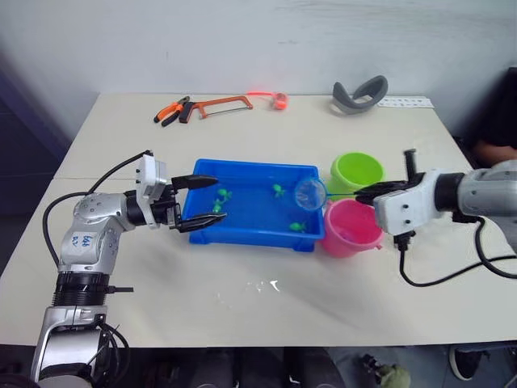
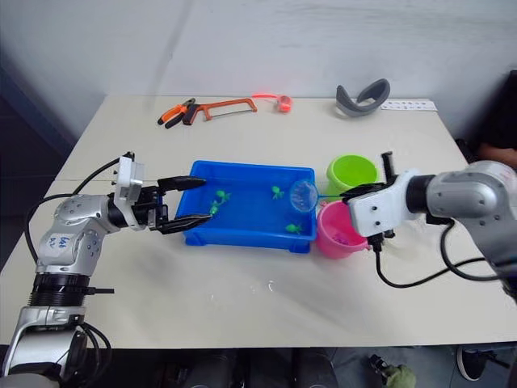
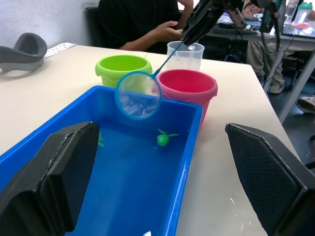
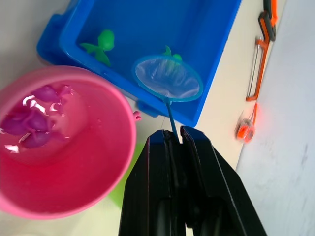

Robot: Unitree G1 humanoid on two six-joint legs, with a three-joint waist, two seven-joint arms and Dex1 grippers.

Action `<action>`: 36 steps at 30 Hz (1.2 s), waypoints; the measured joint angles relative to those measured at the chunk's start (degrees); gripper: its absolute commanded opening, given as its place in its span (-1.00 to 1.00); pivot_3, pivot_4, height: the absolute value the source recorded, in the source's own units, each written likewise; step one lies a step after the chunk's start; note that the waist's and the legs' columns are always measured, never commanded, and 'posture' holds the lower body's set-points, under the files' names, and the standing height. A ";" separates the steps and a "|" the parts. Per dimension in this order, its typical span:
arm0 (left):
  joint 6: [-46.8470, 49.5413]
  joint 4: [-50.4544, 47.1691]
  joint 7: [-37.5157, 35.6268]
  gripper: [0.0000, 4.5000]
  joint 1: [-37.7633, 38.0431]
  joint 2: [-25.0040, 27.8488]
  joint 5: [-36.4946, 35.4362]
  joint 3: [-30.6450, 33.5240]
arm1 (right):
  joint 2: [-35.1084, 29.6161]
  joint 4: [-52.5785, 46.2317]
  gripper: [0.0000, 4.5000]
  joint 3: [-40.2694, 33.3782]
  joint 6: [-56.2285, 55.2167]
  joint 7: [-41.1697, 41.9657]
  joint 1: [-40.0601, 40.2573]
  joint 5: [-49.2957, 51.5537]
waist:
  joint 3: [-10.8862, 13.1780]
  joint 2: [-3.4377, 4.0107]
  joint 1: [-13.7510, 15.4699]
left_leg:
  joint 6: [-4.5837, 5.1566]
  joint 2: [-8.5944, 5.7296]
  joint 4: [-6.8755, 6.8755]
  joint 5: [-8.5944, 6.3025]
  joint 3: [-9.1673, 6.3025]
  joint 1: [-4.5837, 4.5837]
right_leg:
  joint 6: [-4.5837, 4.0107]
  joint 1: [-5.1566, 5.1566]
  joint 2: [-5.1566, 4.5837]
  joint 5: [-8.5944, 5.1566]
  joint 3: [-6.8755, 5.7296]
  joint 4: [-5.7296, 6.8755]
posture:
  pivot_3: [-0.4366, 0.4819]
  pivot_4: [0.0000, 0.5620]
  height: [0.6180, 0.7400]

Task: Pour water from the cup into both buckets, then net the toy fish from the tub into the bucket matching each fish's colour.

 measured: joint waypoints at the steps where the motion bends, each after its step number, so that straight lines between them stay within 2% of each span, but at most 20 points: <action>1: 0.09 -0.04 0.24 0.99 -0.01 -0.19 0.00 -0.13 | 0.88 1.24 -1.00 1.21 -0.79 0.64 -2.16 -1.41 | 0.00 0.00 0.00 | 0.00 0.01 0.00 0.00 0.00 0.00 | 0.00 -0.02 0.01 0.00 0.00 0.02 | -0.05 -0.47 1.00; 4: 0.43 -0.31 0.75 0.99 -0.08 -0.75 0.01 -0.84 | 2.88 3.24 -1.00 2.34 -2.04 2.21 -6.21 -3.62 | 0.01 0.01 0.07 | -0.03 0.02 -0.01 -0.01 0.00 -0.02 | 0.00 -0.04 0.02 0.00 -0.01 0.00 | -0.05 -0.47 1.00; 12: 1.14 -1.82 0.00 0.99 -0.55 0.41 1.74 -4.65 | 4.67 4.40 -1.00 6.05 -7.85 6.56 -10.37 -7.29 | 0.02 0.02 0.11 | -0.03 0.02 0.00 -0.01 -0.02 -0.04 | 0.00 -0.02 0.03 0.00 -0.08 0.00 | -0.05 -0.47 1.00; 19: 1.77 -1.82 -1.40 0.99 -2.65 1.73 2.03 -5.40 | 6.22 7.20 -1.00 7.49 -11.04 10.72 -14.74 -7.94 | 0.02 0.03 0.06 | -0.04 0.02 0.00 0.00 -0.02 -0.04 | 0.00 -0.04 0.03 0.00 -0.07 0.01 | -0.05 -0.47 1.00; 27: 2.01 -1.76 -2.15 0.99 -2.65 2.23 2.04 -5.46 | 9.08 9.41 -1.00 8.91 -13.44 12.41 -15.84 -9.31 | 0.04 0.06 0.10 | -0.04 0.02 0.00 0.00 -0.03 -0.05 | 0.00 -0.04 0.02 0.00 -0.08 0.01 | -0.05 -0.47 1.00; 36: 1.64 -1.73 -2.31 0.99 -2.65 2.09 2.00 -5.46 | 9.15 10.25 -1.00 10.37 -13.85 13.42 -15.36 -11.31 | 0.04 0.06 0.06 | -0.04 0.02 0.00 0.00 -0.02 -0.05 | 0.00 -0.04 0.02 0.00 -0.07 0.01 | -0.05 -0.47 1.00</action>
